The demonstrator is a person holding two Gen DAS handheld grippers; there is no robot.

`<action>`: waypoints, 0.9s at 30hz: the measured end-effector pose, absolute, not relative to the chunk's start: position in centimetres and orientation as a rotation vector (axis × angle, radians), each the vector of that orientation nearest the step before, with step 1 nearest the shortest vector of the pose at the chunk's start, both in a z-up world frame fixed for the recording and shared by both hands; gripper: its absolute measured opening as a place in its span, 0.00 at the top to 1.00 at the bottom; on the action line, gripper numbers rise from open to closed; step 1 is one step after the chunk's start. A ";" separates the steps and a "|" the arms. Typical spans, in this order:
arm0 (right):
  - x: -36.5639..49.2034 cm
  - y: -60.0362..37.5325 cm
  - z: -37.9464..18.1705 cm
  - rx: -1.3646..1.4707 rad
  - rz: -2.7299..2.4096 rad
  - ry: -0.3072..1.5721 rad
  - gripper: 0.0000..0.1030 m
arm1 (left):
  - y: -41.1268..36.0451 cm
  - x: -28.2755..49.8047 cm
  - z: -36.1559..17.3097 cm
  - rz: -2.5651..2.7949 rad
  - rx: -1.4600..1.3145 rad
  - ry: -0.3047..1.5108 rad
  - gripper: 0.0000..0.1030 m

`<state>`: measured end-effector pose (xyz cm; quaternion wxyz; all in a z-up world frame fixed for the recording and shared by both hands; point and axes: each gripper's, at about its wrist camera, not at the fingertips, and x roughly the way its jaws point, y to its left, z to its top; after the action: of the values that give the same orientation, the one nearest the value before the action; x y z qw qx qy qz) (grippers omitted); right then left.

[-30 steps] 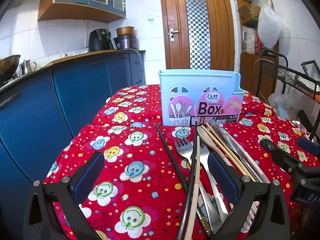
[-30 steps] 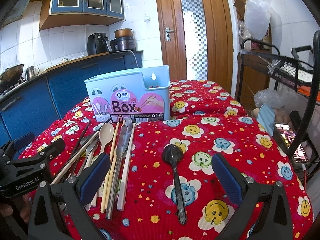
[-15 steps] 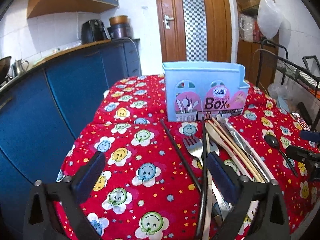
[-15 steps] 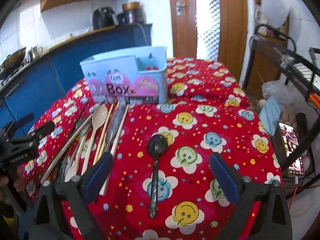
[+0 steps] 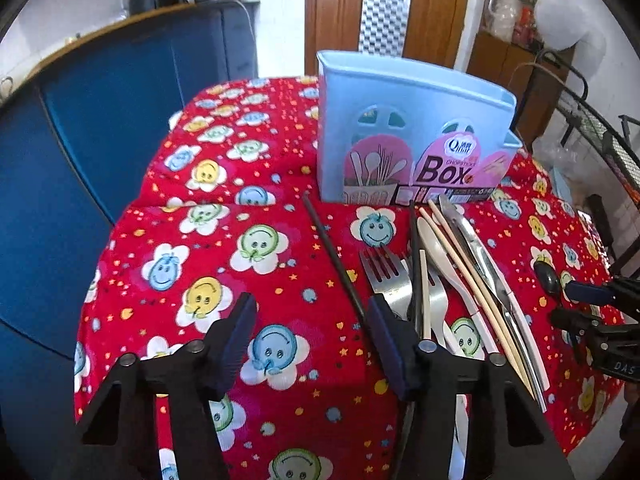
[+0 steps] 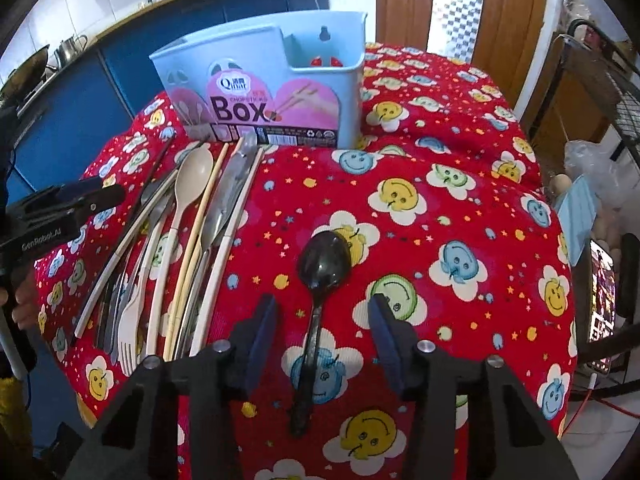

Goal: Organize utensils
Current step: 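Grasp the black spoon with the right gripper while the left gripper grasps the black chopstick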

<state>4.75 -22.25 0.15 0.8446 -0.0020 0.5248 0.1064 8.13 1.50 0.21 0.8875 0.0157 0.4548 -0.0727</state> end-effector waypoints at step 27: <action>8.4 -22.4 0.0 -0.114 0.343 1.287 0.76 | -0.8 12.8 -0.8 -0.173 0.071 1.259 0.67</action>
<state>8.43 -22.40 -0.03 0.7849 -0.0527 0.5965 0.1592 12.82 -0.77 -0.82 0.8042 0.0333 0.5879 -0.0807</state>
